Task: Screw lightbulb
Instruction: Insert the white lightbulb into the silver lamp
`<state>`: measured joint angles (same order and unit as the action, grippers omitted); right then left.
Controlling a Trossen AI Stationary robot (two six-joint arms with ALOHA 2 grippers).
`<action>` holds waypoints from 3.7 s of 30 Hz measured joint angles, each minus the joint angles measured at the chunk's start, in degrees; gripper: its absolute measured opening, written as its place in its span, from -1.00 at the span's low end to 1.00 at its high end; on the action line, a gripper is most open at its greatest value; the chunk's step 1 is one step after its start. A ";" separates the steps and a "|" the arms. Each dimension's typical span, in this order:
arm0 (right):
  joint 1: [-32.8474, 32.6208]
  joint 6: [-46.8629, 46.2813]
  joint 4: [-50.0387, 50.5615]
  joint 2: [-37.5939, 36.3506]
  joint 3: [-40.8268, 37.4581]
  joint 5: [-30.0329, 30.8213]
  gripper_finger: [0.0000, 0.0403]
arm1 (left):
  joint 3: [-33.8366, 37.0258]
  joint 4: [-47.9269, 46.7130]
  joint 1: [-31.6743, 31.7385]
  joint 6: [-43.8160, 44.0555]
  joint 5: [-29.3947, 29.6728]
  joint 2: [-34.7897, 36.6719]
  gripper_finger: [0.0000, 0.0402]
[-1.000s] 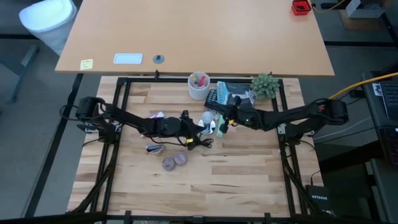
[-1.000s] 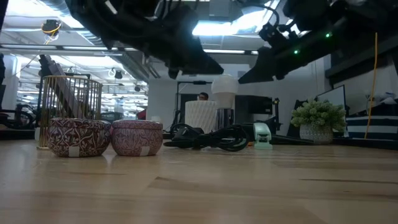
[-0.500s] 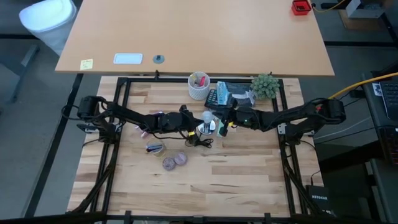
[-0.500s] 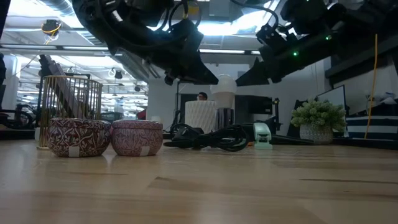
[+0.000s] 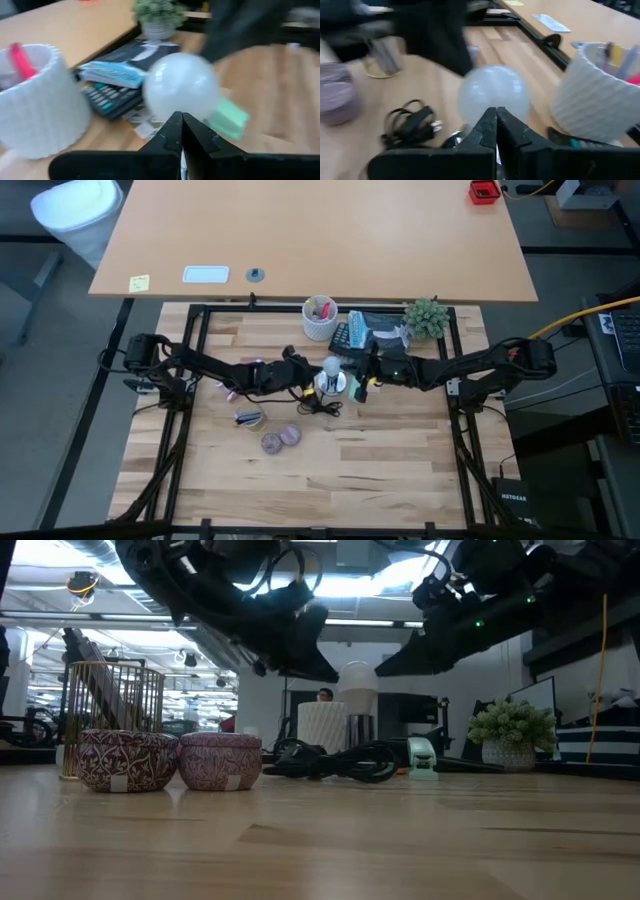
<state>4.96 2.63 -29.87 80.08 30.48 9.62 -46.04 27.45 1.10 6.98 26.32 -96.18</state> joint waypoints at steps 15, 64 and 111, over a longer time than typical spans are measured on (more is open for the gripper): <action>-0.15 0.24 -0.64 -0.30 -0.02 -9.18 -0.99 | 0.00 0.15 0.42 -2.50 5.88 0.12 -1.00; -0.03 0.42 -0.22 0.87 -0.04 4.25 -0.99 | -0.02 -1.16 -0.68 -5.34 -4.47 -0.07 -1.00; -0.01 2.32 -0.55 -2.21 0.00 11.37 -0.99 | -0.02 2.92 -5.42 -0.54 0.43 1.36 -1.00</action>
<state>4.95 4.95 -30.41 77.87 30.48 20.99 -46.06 30.37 -4.32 6.44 26.75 -94.82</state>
